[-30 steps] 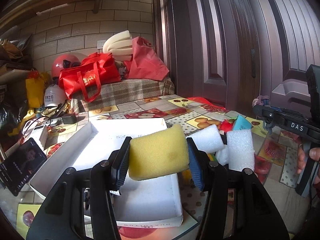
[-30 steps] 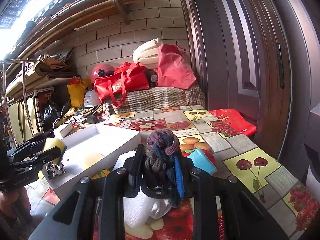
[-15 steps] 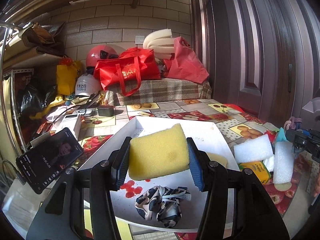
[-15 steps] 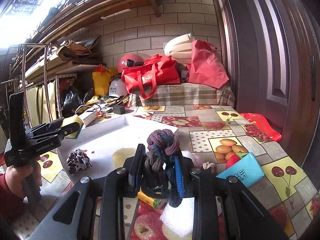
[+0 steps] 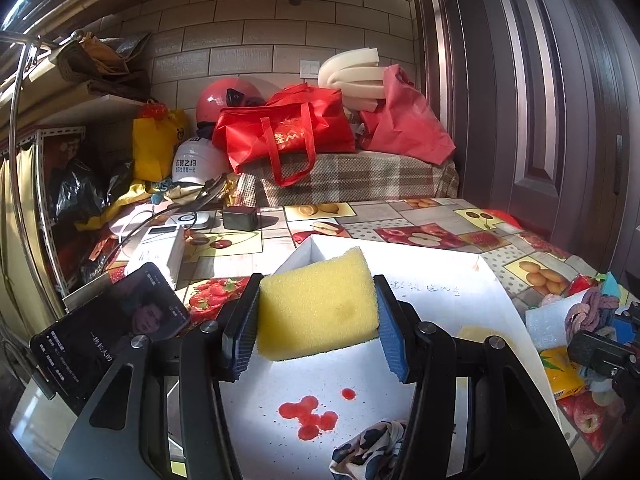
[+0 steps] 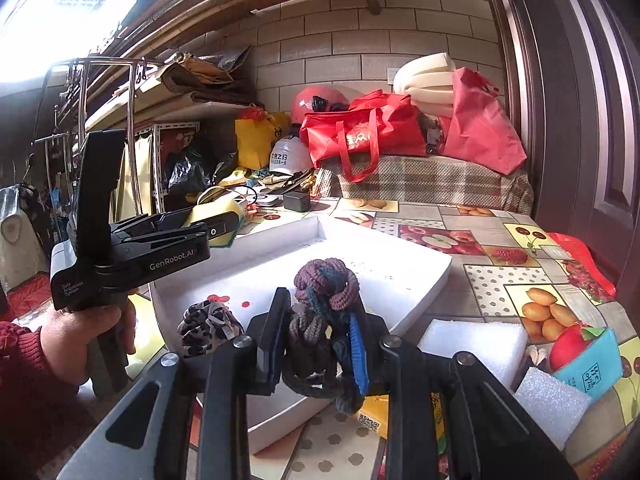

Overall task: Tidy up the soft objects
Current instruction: 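Carry sponge and rope over the white tray and open both grippers to drop them, then withdraw both grippers from the tray back toward the pile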

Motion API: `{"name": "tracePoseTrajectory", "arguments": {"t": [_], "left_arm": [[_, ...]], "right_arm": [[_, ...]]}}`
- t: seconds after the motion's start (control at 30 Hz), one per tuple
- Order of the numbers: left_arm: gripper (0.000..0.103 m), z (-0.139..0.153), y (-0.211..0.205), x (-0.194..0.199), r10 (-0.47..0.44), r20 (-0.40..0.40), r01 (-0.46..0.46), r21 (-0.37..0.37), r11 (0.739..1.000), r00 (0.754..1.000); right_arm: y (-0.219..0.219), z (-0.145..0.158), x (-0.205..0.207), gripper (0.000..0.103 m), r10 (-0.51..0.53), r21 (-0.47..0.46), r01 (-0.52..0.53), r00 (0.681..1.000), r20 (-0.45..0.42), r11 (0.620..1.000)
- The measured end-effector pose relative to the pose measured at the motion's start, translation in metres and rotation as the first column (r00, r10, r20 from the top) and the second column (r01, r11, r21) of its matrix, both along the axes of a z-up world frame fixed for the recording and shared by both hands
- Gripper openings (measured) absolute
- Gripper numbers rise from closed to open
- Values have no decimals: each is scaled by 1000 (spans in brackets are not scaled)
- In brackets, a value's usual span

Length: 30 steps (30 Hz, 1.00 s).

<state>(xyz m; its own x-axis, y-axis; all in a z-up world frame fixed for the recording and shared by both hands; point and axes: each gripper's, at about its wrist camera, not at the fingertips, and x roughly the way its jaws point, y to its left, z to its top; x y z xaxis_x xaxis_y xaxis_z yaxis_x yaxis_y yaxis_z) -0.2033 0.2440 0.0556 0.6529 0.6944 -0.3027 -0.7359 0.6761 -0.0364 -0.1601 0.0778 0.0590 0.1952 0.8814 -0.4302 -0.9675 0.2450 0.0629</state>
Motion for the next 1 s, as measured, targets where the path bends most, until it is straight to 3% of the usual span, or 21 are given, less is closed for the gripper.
{"name": "tracePoseTrajectory", "arguments": {"t": [0.3,0.53,0.63,0.67,0.7,0.77,1.0], "left_arm": [[53,-1,23,0,26,24,-24,-71,997,999],[54,-3,32,12,15,-25,-18,-113,993,1000],[69,-3,27,13,19,-36,-22,-87,996,999],[83,-2,25,14,19,-39,-22,-75,997,999],[92,-2,22,13,24,-38,-26,-59,998,999],[103,0,17,13,29,-39,-30,-29,999,999],[103,1,13,8,54,-25,-54,3,999,998]], "right_arm": [[40,-5,-6,27,14,-34,-15,1000,-27,999],[50,-9,-5,30,7,-75,-11,999,-50,997],[52,-10,-4,32,3,-89,-8,998,-56,996],[54,-11,-4,43,2,-102,-8,998,-57,995],[56,-12,-4,67,-2,-114,-5,998,-57,993],[58,-13,-3,99,-9,-128,2,998,-61,992],[48,-8,-1,103,-49,-85,43,997,-64,995]]}}
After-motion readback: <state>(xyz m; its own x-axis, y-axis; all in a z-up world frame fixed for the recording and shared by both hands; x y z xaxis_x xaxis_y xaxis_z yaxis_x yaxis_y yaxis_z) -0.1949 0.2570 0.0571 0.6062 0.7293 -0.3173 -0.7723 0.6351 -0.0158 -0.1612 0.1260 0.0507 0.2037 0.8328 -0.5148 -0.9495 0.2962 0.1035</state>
